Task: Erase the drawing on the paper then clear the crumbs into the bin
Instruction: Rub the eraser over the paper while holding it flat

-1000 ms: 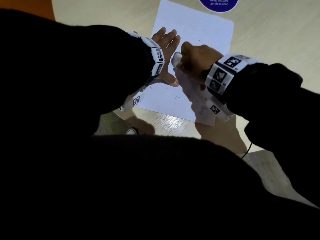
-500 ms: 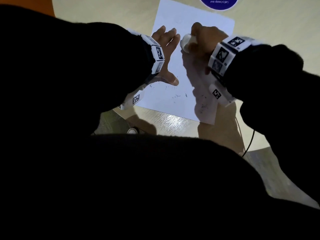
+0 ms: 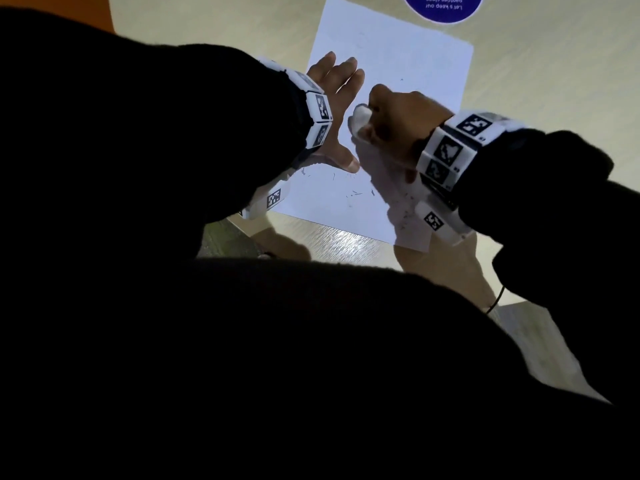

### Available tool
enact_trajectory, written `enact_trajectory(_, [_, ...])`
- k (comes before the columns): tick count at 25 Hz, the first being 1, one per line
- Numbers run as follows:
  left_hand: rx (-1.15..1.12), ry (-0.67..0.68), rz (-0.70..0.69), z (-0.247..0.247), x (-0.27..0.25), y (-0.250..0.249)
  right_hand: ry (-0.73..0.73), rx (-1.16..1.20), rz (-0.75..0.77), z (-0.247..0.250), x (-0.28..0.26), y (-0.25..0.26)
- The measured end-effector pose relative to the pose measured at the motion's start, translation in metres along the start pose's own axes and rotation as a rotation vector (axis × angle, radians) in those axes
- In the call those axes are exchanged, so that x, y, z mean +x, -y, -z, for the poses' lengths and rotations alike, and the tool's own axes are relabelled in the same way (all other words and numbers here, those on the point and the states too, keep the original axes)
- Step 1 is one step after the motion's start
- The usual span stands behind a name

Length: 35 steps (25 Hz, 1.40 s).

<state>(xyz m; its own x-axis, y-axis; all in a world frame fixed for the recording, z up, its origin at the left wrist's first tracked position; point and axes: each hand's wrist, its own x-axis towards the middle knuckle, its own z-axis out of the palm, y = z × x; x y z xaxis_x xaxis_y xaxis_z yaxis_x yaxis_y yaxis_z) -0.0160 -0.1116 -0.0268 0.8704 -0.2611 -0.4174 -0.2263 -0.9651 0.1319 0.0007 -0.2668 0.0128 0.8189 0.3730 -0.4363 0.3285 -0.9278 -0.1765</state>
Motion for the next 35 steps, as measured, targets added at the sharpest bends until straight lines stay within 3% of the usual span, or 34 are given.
enact_trajectory(4, [-0.023,-0.050,-0.073,-0.014,0.009,0.010,-0.065,0.088,-0.073,0.017,0.008,-0.011])
enact_trajectory(10, [-0.015,-0.098,-0.096,-0.017,0.011,0.013,-0.008,0.083,-0.069,0.005,-0.004,-0.014])
enact_trajectory(13, [-0.054,-0.084,-0.094,-0.019,0.011,0.014,-0.075,0.107,-0.109,0.014,-0.001,-0.018])
enact_trajectory(17, [-0.009,-0.063,-0.096,-0.014,0.012,0.014,0.022,0.037,-0.038,-0.003,-0.015,-0.009])
enact_trajectory(22, [-0.081,-0.090,-0.108,-0.017,0.010,0.013,-0.076,0.064,-0.091,0.012,-0.007,-0.015])
enact_trajectory(25, [-0.050,-0.076,-0.111,-0.015,0.011,0.014,0.002,0.054,-0.059,-0.001,-0.015,-0.010])
enact_trajectory(29, [-0.064,-0.084,-0.112,-0.015,0.011,0.013,-0.063,0.113,-0.152,0.013,-0.005,-0.020])
enact_trajectory(35, [-0.054,-0.075,-0.118,-0.017,0.013,0.014,0.006,0.068,-0.105,0.005,-0.010,-0.019])
